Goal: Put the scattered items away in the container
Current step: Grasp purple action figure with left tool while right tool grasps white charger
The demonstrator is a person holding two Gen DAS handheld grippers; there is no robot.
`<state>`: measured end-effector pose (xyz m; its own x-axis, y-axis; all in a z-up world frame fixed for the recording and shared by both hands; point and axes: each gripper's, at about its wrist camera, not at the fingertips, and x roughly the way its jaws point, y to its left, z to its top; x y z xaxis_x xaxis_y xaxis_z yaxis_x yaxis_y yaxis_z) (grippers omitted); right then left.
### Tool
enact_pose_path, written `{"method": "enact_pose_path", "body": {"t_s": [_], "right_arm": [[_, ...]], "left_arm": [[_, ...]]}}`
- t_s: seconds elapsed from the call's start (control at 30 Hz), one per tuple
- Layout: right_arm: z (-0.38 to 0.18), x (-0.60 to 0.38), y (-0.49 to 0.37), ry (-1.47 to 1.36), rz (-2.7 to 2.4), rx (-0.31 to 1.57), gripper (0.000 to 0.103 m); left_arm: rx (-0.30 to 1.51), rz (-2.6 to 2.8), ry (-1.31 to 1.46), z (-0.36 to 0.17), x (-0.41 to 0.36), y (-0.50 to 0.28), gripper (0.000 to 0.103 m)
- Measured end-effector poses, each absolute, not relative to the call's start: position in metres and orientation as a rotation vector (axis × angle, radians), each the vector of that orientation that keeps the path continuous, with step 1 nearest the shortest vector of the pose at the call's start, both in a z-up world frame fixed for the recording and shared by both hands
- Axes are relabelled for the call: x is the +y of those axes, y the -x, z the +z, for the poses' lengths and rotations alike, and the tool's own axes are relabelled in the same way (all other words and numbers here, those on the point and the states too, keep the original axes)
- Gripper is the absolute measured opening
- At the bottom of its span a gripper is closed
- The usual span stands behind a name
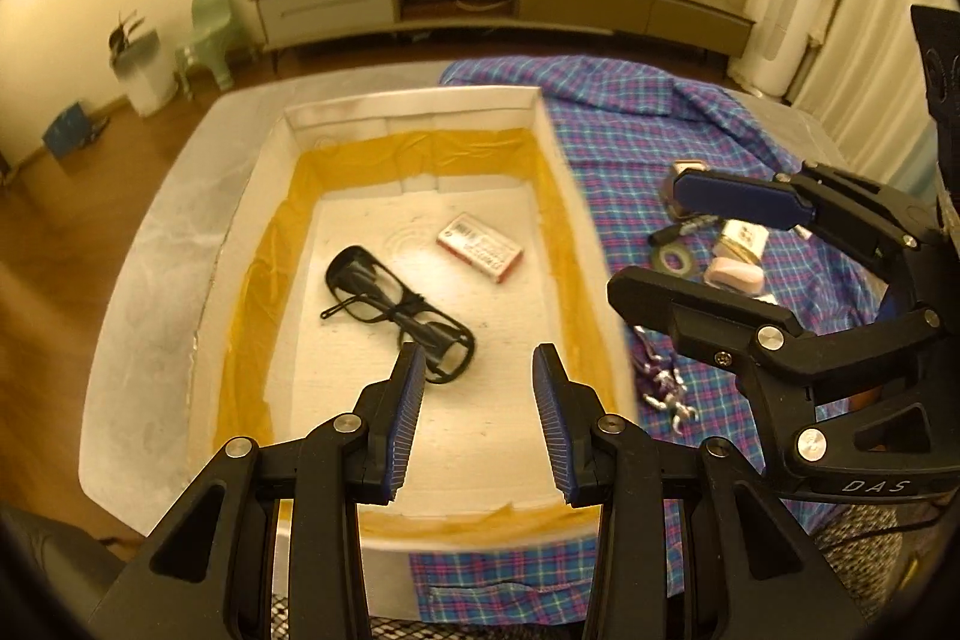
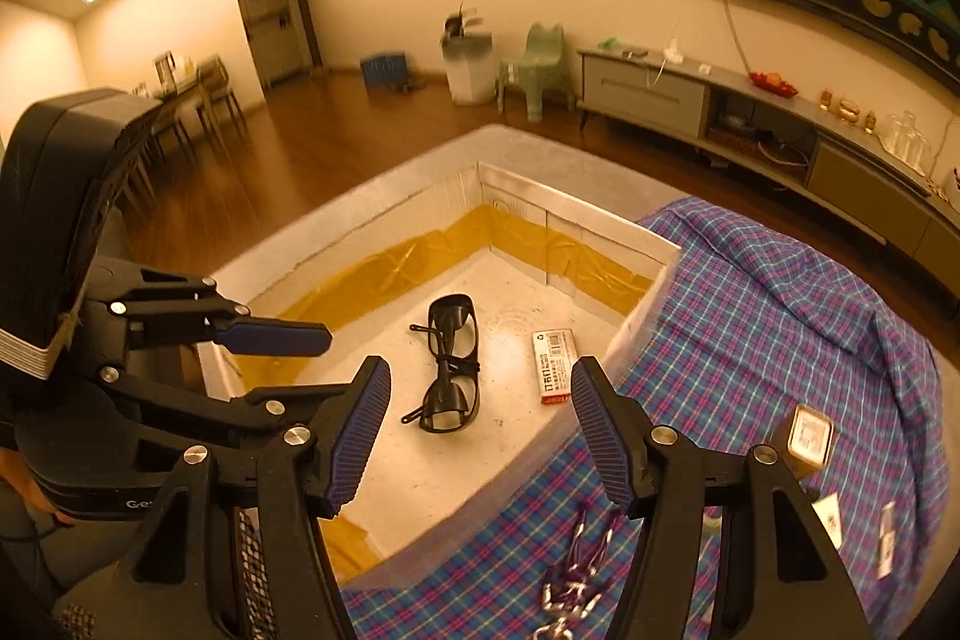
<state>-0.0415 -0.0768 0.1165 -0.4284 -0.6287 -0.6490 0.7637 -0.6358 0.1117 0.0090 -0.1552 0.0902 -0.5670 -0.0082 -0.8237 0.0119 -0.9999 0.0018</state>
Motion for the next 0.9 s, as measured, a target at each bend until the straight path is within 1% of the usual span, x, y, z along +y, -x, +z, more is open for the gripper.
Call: {"method": "enact_pose_path", "body": {"t_s": [0.1,0.2,0.33,0.43,0.5,0.7,0.9], "right_arm": [[0.112,-0.054,0.028,-0.816,-2.125,0.175,0.064],[0.106,-0.026,0.020,-0.802,-2.155,0.099,0.064],[0.092,0.019,0.020,-0.825,-2.209,-0.027,0.064],[0.076,0.052,0.026,-0.863,-2.254,-0.074,0.064],[0.063,0.072,0.031,-0.900,-2.284,-0.086,0.064],[0.027,0.115,0.045,-0.989,-2.337,-0.083,0.074],[-0.005,0.133,0.067,-1.062,-2.346,0.024,0.079]], "left_arm": [[-0.043,-2.812,-1.410,0.090,-0.134,-0.021,0.039],[-0.067,-2.848,-1.420,0.086,-0.112,-0.027,0.039],[-0.043,-2.883,-1.504,0.074,-0.080,-0.028,0.040],[-0.015,-2.879,-1.581,0.060,-0.059,-0.024,0.043],[-0.001,-2.868,-1.623,0.051,-0.045,-0.019,0.044],[0.141,-2.787,-1.735,0.013,-0.017,0.001,0.049],[0.166,-2.640,-1.780,-0.033,-0.009,0.028,0.049]]}}
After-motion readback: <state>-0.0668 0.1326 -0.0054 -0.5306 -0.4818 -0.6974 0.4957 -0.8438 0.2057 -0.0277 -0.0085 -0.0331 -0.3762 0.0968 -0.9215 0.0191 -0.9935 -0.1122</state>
